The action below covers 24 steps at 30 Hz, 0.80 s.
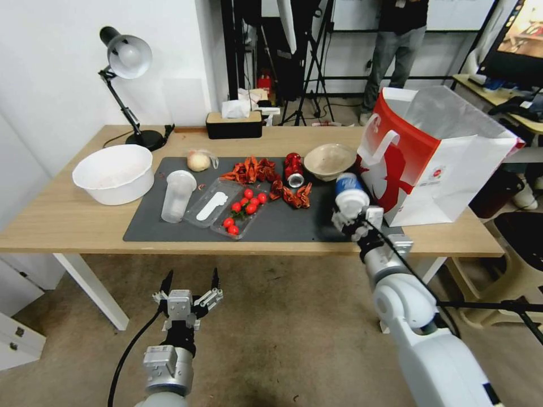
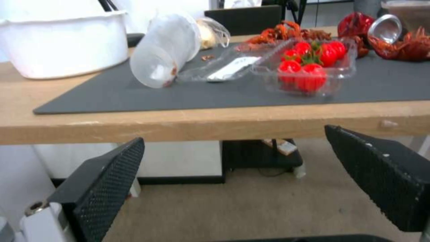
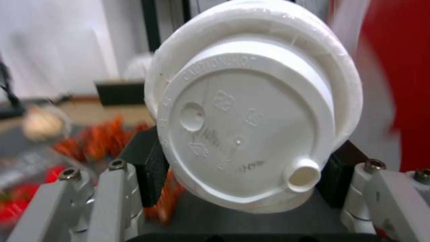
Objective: Pick up the trash from the table and place it into the takeout bag.
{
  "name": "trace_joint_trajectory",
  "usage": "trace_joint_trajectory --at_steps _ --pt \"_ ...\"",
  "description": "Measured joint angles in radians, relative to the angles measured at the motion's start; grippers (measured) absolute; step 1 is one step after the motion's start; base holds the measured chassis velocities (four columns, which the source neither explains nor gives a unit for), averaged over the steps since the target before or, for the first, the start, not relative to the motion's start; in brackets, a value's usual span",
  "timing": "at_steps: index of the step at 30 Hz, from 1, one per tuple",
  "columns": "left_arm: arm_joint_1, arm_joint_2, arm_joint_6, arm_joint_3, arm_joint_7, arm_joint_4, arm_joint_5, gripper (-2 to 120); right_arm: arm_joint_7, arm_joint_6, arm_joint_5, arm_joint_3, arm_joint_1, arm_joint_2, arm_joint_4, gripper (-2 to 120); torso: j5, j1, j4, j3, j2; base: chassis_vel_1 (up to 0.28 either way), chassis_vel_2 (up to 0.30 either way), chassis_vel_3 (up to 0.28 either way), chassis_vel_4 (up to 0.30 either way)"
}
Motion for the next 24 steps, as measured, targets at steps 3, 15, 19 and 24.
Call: trace_joint_trajectory --at_steps 3,15,19,24 --pt "0.006 -0.001 -0.005 -0.005 -0.002 -0.008 0.001 100 0.004 -0.004 0.042 0.016 0.016 -0.050 0.064 61 0.0001 0.000 0.0000 0.000 0.000 0.000 0.000 0.000 0.000" --pt "0.021 -0.003 -0.010 -0.023 -0.004 -0.027 0.001 100 0.138 -0.078 0.330 0.149 0.202 -0.197 0.116 61 0.0003 0.000 0.0001 0.000 0.000 0.000 0.000 0.000 0.000" --pt "0.025 -0.007 -0.010 -0.026 -0.005 -0.027 0.001 100 0.167 -0.092 0.405 0.196 0.252 -0.239 0.051 61 0.0003 0.000 0.0000 0.000 0.000 0.000 0.000 0.000 0.000" --pt "0.025 -0.008 -0.014 -0.030 -0.008 -0.024 0.016 100 0.174 -0.094 0.425 0.209 0.294 -0.270 -0.033 61 0.0003 0.000 0.0000 0.000 0.000 0.000 0.000 0.000 0.000"
